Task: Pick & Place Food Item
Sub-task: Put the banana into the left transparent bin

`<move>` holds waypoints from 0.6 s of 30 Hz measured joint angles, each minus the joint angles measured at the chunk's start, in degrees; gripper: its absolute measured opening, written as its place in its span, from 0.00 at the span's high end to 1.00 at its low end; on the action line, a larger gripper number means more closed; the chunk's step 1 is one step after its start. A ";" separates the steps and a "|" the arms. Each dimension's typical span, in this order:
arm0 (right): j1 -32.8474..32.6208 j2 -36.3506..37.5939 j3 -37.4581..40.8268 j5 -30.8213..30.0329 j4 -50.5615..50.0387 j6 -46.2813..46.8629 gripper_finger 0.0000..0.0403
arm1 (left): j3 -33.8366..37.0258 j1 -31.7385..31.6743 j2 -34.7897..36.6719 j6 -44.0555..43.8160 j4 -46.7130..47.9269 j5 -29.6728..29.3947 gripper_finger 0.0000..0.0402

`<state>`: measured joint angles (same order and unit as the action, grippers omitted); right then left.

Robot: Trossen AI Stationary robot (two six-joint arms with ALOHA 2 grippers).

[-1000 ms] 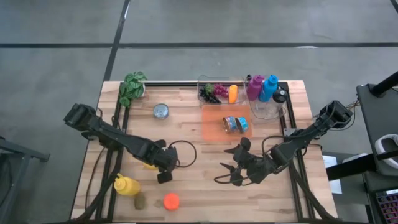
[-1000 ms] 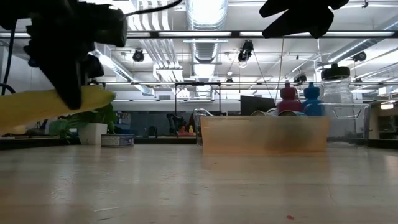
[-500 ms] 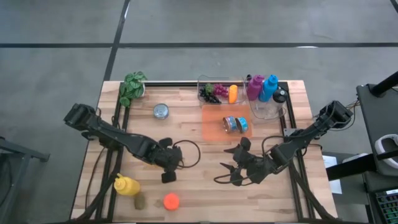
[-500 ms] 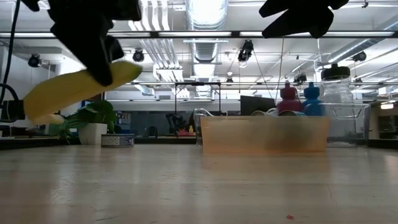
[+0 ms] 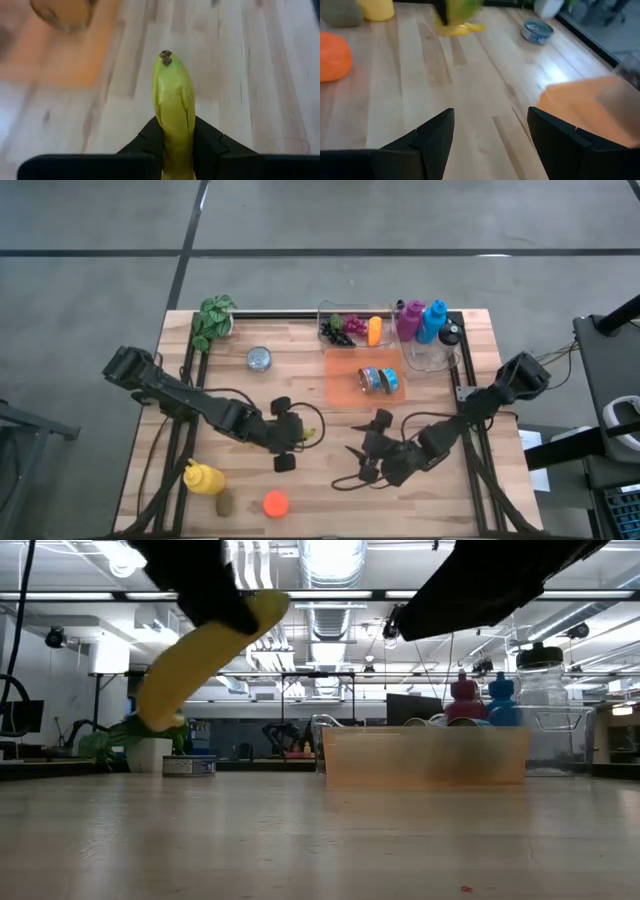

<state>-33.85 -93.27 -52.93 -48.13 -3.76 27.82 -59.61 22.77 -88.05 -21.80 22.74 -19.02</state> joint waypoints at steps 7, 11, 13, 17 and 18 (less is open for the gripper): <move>0.73 -4.45 0.04 -0.01 12.34 -11.20 0.38 | 0.39 -0.34 0.00 5.47 -9.77 -3.01 0.83; 2.16 -6.80 0.07 0.14 18.14 -13.65 0.38 | 2.41 -0.54 0.02 8.26 -17.04 -3.11 0.83; 2.59 -8.00 0.11 0.14 19.63 -14.39 0.39 | 3.33 -0.71 0.06 9.34 -20.16 -3.09 0.83; 3.17 -10.32 0.13 0.19 26.26 -18.00 0.39 | 5.88 -0.91 0.07 11.00 -28.11 -2.68 0.83; 3.27 -11.04 0.10 0.28 28.60 -18.86 0.39 | 6.41 -0.91 0.07 11.44 -29.87 -2.41 0.83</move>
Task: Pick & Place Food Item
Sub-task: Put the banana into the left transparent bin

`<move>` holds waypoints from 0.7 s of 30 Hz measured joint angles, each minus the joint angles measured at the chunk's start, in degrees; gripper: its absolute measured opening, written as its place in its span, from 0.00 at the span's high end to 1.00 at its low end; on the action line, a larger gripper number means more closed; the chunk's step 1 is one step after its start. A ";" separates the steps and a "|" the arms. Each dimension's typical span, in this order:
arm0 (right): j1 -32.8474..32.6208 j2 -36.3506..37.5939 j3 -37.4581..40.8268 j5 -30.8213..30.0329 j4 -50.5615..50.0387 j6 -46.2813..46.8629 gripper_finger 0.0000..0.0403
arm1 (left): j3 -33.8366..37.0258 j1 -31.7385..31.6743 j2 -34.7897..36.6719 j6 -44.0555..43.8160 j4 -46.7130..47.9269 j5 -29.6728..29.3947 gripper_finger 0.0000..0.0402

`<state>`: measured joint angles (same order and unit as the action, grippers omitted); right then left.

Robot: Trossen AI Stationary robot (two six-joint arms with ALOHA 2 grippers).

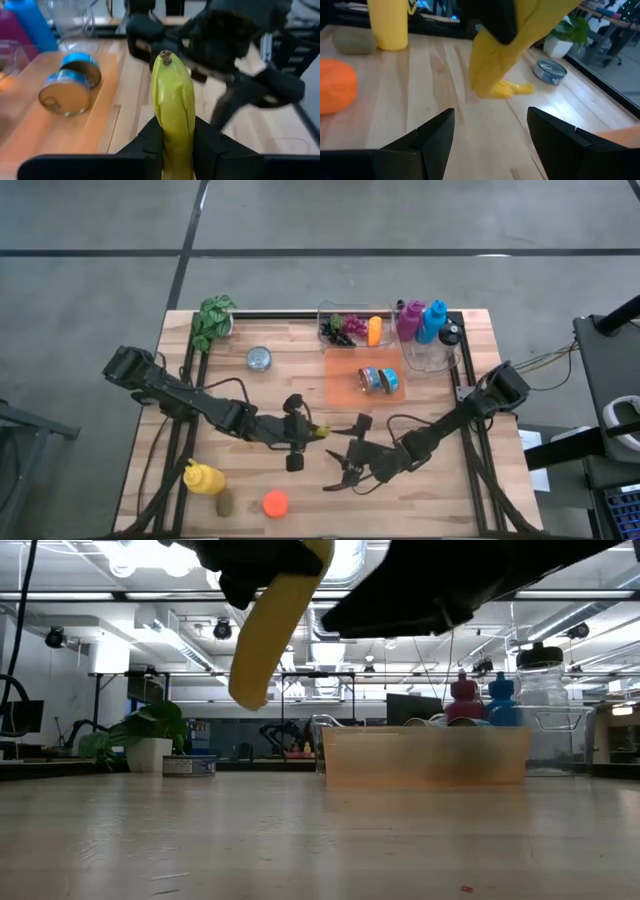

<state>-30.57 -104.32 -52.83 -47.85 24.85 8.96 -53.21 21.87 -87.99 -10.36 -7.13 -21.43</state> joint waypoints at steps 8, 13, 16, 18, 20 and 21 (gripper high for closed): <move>0.46 -2.55 -0.08 -0.09 9.65 -4.02 0.38 | 3.85 0.00 0.04 1.74 -11.07 1.61 0.83; 0.68 -2.52 -0.08 -0.07 10.21 -4.29 0.40 | 5.94 0.02 0.04 4.63 -19.63 2.25 0.83; 0.66 -2.46 -0.08 0.11 10.33 -4.43 0.40 | 7.14 0.00 0.04 5.54 -24.19 3.39 0.83; 0.70 -2.46 -0.08 0.18 10.50 -4.68 0.40 | 8.02 0.01 0.04 5.57 -26.76 4.15 0.83; 0.74 -2.46 -0.08 0.26 11.11 -4.84 0.40 | 8.79 0.04 0.04 5.67 -28.48 4.35 0.83; 0.80 -2.46 -0.08 0.26 11.50 -5.15 0.40 | 9.07 0.04 0.04 5.67 -29.22 4.35 0.83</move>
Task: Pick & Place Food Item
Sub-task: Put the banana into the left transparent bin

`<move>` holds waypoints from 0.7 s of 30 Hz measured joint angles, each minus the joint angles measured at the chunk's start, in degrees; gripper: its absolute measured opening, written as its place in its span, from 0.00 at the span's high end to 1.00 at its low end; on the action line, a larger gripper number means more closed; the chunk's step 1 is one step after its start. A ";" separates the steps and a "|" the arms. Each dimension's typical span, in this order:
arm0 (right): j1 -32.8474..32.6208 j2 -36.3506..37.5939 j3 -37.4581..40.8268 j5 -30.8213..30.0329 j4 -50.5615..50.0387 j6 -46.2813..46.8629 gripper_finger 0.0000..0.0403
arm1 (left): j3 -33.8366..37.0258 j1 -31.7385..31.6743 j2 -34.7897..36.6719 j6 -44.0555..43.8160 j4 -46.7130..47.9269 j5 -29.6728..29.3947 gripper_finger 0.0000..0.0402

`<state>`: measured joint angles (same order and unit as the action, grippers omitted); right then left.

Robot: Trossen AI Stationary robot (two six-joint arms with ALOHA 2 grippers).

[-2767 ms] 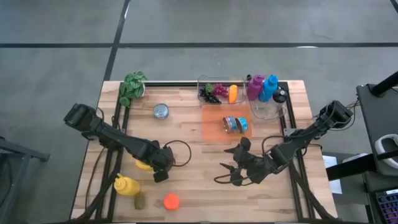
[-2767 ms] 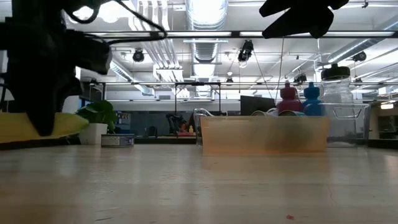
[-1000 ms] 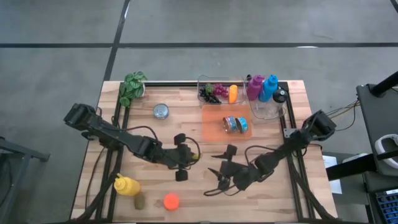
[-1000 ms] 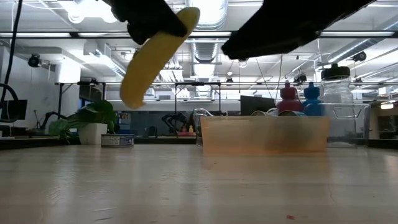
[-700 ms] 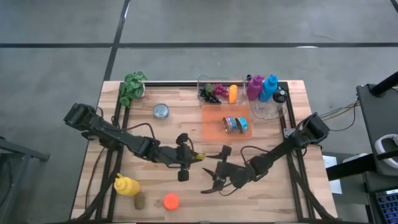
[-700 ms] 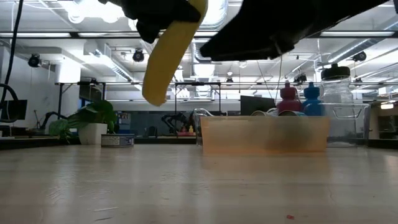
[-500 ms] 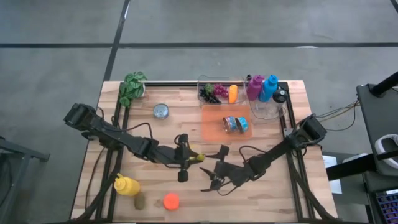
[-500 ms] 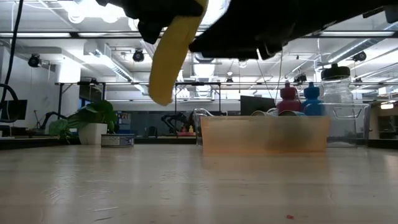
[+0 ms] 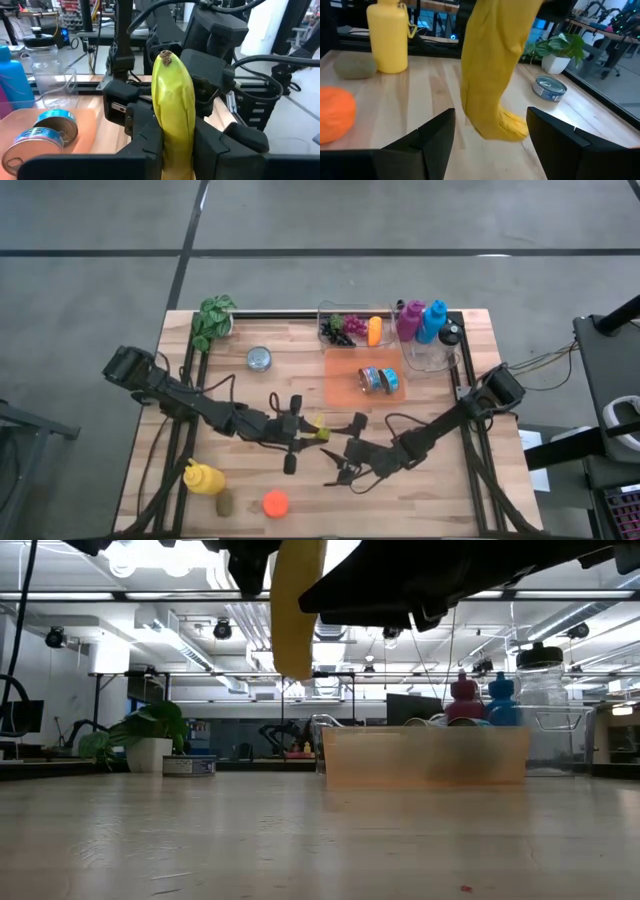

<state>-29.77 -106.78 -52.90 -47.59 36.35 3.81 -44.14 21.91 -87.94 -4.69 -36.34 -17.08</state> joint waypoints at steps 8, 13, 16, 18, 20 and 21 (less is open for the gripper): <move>0.01 0.04 0.00 0.12 3.33 -2.86 0.41 | 1.29 0.00 0.00 0.26 -6.62 1.06 0.83; 0.39 0.04 0.00 0.13 3.84 -3.41 0.41 | 1.42 0.00 0.00 0.28 -8.78 2.16 0.83; 0.74 0.04 0.00 0.61 6.04 -4.95 0.40 | 1.42 0.00 0.00 0.26 -9.09 2.14 0.83; 1.10 0.07 0.00 2.45 7.20 -6.13 0.39 | 1.42 0.00 -0.07 0.26 -9.11 2.14 0.83; 1.40 0.07 -0.01 4.22 8.37 -7.08 0.39 | 1.42 0.00 -0.39 0.28 -10.00 2.18 0.83; 1.61 0.07 0.00 5.21 9.02 -7.32 0.40 | 1.42 0.00 -0.39 0.28 -9.99 2.23 0.83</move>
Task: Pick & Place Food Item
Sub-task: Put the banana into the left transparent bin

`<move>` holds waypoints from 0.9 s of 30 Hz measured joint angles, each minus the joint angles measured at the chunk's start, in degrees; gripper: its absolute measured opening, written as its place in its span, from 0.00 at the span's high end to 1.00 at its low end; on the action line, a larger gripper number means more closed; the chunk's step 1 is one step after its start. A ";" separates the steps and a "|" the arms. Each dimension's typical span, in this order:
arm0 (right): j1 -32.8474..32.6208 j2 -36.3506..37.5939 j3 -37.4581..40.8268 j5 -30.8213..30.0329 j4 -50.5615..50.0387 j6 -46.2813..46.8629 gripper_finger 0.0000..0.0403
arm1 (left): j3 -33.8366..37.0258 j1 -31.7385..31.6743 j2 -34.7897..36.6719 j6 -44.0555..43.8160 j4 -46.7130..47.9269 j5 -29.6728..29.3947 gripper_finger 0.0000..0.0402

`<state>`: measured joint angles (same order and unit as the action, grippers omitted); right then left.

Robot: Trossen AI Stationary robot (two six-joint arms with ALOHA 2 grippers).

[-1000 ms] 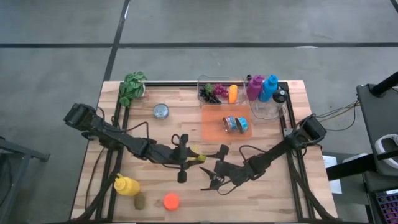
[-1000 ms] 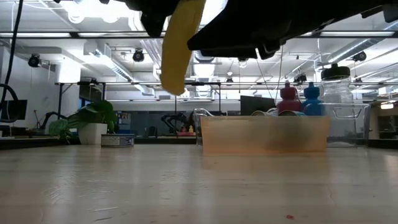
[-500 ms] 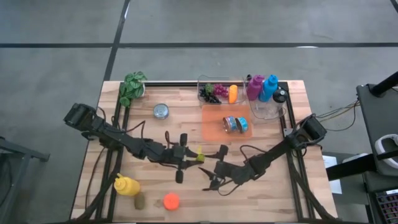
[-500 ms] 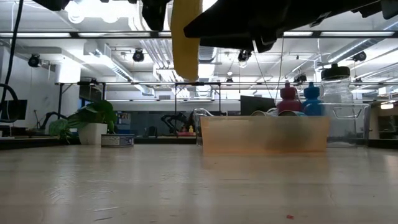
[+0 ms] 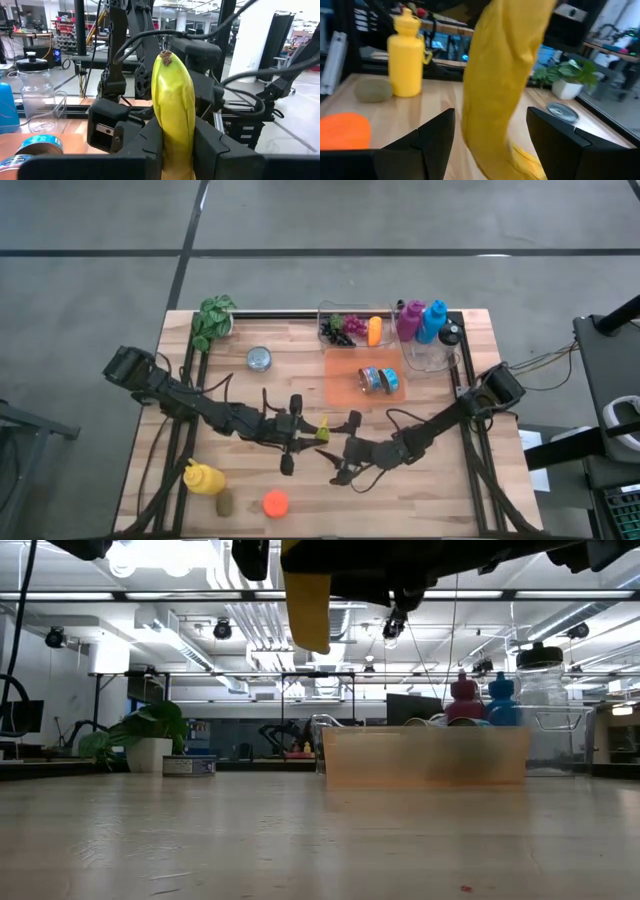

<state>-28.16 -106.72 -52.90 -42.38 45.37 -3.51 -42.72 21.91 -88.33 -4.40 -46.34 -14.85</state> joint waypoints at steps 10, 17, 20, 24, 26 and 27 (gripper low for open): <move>0.33 0.07 -0.07 2.52 0.45 0.31 0.54 | 0.00 0.00 0.00 0.14 -0.62 0.08 0.83; 0.30 0.07 -0.07 2.56 0.43 0.21 0.79 | 0.00 -0.04 0.00 -0.07 -0.59 0.03 0.83; 0.32 0.07 -0.07 3.68 0.41 -0.11 0.82 | 0.00 -0.02 0.00 0.38 -0.34 -0.09 0.83; 0.33 0.04 -0.04 4.59 0.30 -0.15 0.82 | 0.00 0.13 0.00 2.02 0.11 -0.08 0.79; 0.33 0.04 -0.04 4.75 0.32 0.00 0.82 | 0.00 0.13 0.00 0.27 0.12 -0.10 0.76; 0.33 0.04 -0.04 4.77 0.32 0.11 0.82 | 0.00 0.13 0.00 -0.40 0.14 -0.09 0.74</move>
<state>-27.83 -106.67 -52.95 -37.60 45.69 -3.40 -42.72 22.04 -88.33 -4.81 -46.19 -14.94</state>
